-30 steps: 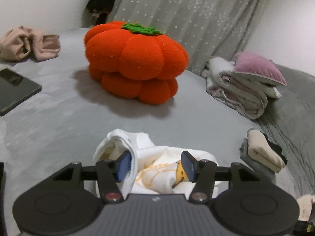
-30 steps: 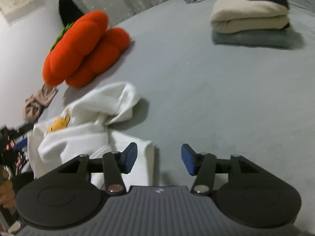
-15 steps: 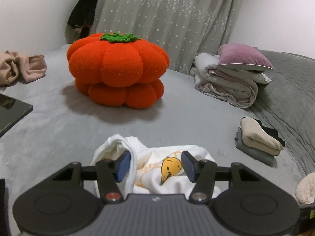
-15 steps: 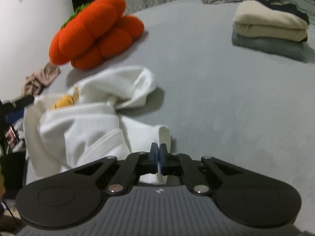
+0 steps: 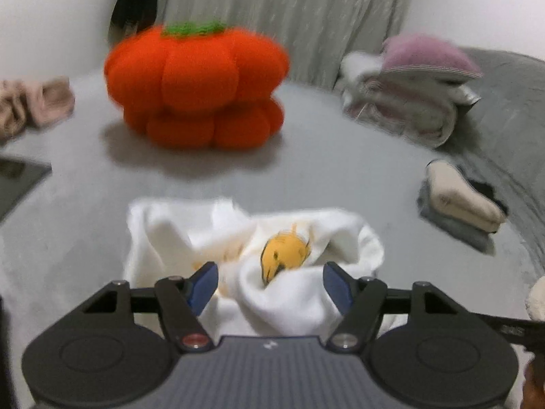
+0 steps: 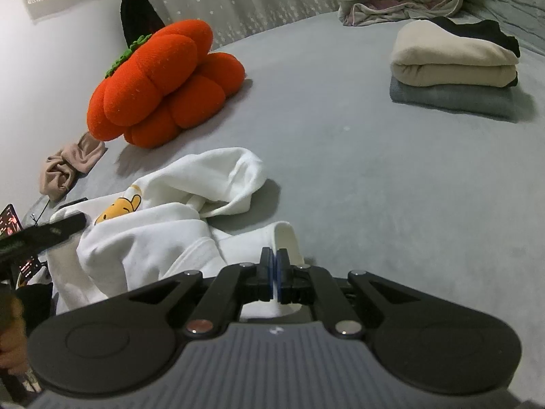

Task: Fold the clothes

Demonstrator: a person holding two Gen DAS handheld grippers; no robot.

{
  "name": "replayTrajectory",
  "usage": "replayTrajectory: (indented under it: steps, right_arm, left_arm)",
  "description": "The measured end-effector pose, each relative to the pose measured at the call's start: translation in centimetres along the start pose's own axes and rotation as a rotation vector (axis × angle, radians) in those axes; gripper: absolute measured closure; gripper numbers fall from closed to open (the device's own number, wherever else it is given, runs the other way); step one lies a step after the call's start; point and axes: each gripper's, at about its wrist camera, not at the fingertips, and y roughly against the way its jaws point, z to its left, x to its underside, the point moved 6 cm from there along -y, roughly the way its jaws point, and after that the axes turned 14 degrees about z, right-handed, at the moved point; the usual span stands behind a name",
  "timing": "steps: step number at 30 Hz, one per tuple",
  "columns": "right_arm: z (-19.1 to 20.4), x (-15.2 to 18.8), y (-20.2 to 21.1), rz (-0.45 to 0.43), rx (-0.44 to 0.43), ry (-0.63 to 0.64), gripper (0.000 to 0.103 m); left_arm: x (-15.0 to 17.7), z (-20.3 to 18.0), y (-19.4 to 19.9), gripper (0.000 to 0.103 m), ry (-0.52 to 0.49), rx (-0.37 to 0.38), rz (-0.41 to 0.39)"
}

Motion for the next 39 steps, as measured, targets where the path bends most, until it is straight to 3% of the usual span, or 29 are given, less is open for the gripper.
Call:
replayTrajectory:
  steps: [1, 2, 3, 11, 17, 21, 29, 34, 39]
  right_arm:
    - [0.0, 0.0, -0.1, -0.002, 0.002, 0.003, 0.101]
    - [0.0, 0.1, -0.2, -0.006, 0.009, 0.007, 0.101]
    - [0.0, 0.0, -0.2, -0.012, 0.018, 0.012, 0.101]
    - [-2.8, -1.8, 2.4, -0.111, 0.053, -0.059, 0.101]
    - [-6.3, -3.4, 6.0, -0.219, 0.104, -0.136, 0.101]
    - [-8.7, -4.3, 8.3, -0.295, 0.15, -0.186, 0.101]
    - [-13.2, -4.9, 12.5, -0.445, 0.327, -0.265, 0.101]
    - [-15.0, -4.5, 13.6, -0.469, 0.374, -0.307, 0.101]
    - [-15.4, -4.4, 12.9, -0.429, 0.371, -0.296, 0.1]
  left_arm:
    - [-0.1, 0.2, -0.9, 0.063, 0.03, 0.008, 0.023]
    - [0.0, 0.5, -1.4, 0.083, 0.063, 0.02, 0.039]
    - [0.1, 0.7, -1.8, 0.087, 0.095, 0.033, 0.053]
    - [0.6, 2.2, 4.4, 0.09, 0.164, 0.19, -0.033]
    - [1.2, 1.8, 6.5, 0.09, 0.133, 0.269, -0.019]
    - [2.8, -0.8, 7.0, 0.09, 0.071, 0.326, 0.037]
    - [7.0, -8.0, 6.6, 0.09, -0.095, 0.425, 0.169]
    - [9.4, -10.7, 6.4, 0.091, -0.156, 0.473, 0.242]
    - [11.4, -11.5, 5.1, 0.09, -0.179, 0.492, 0.328]
